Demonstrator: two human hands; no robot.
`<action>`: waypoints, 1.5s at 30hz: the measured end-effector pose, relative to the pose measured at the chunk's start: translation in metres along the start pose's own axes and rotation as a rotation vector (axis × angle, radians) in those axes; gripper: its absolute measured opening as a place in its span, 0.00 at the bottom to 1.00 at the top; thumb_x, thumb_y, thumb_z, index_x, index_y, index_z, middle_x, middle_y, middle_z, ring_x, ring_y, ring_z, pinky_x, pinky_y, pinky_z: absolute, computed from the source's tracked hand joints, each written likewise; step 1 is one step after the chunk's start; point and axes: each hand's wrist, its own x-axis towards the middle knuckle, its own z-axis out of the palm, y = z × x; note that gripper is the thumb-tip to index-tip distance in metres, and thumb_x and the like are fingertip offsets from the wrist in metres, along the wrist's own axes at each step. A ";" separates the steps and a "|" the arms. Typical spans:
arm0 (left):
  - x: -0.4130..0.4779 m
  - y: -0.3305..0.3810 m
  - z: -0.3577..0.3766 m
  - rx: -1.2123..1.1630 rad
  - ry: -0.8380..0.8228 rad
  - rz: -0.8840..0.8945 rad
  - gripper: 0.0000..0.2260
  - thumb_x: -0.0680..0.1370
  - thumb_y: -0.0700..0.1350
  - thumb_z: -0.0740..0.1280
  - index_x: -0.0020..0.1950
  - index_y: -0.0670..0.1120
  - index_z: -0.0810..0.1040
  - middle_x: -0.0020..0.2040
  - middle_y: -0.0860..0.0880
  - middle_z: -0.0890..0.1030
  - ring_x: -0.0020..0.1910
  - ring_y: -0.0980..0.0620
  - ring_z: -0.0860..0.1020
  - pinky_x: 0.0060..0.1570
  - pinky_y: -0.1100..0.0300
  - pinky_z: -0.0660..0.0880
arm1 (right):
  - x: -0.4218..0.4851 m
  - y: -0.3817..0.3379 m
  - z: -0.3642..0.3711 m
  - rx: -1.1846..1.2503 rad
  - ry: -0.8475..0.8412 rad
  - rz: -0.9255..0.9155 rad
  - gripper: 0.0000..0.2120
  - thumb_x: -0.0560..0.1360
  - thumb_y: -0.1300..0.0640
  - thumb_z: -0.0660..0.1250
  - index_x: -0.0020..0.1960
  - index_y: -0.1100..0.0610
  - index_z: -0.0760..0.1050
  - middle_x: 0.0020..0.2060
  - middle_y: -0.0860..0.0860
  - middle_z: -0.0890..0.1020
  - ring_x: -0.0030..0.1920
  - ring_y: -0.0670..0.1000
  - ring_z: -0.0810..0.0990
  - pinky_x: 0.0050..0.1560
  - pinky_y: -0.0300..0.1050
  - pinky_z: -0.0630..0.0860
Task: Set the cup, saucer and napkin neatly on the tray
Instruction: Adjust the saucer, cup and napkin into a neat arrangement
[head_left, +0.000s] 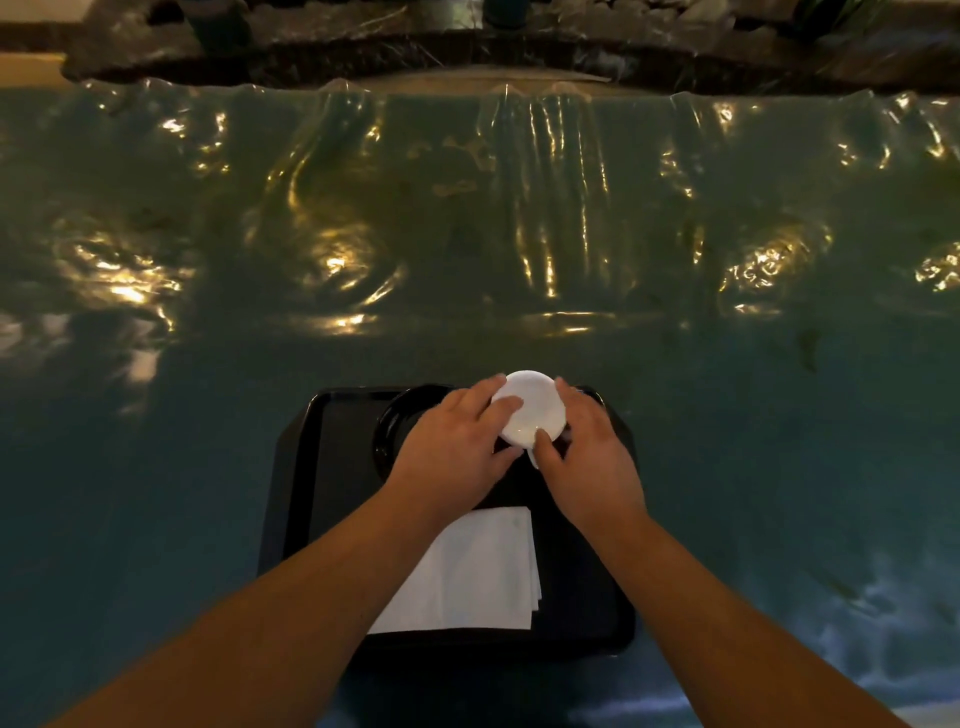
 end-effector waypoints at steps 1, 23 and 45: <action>-0.010 -0.004 -0.002 -0.006 0.046 0.002 0.26 0.78 0.58 0.70 0.74 0.51 0.72 0.78 0.46 0.71 0.71 0.45 0.72 0.69 0.47 0.72 | -0.006 0.000 -0.004 -0.050 0.059 -0.049 0.30 0.79 0.51 0.71 0.78 0.49 0.64 0.73 0.50 0.73 0.69 0.52 0.74 0.65 0.51 0.75; -0.186 -0.067 0.023 0.134 -0.199 0.027 0.19 0.79 0.62 0.64 0.65 0.54 0.82 0.74 0.46 0.76 0.72 0.43 0.75 0.74 0.49 0.66 | -0.116 0.053 0.049 -0.503 -0.348 -0.624 0.26 0.82 0.36 0.60 0.78 0.43 0.67 0.82 0.53 0.61 0.82 0.57 0.54 0.77 0.60 0.55; -0.154 -0.060 0.025 0.179 -0.261 -0.032 0.21 0.79 0.64 0.62 0.65 0.55 0.80 0.69 0.45 0.80 0.70 0.43 0.77 0.73 0.42 0.66 | -0.089 0.059 0.028 -0.536 -0.381 -0.585 0.26 0.83 0.36 0.57 0.78 0.43 0.68 0.82 0.53 0.62 0.82 0.56 0.55 0.77 0.59 0.56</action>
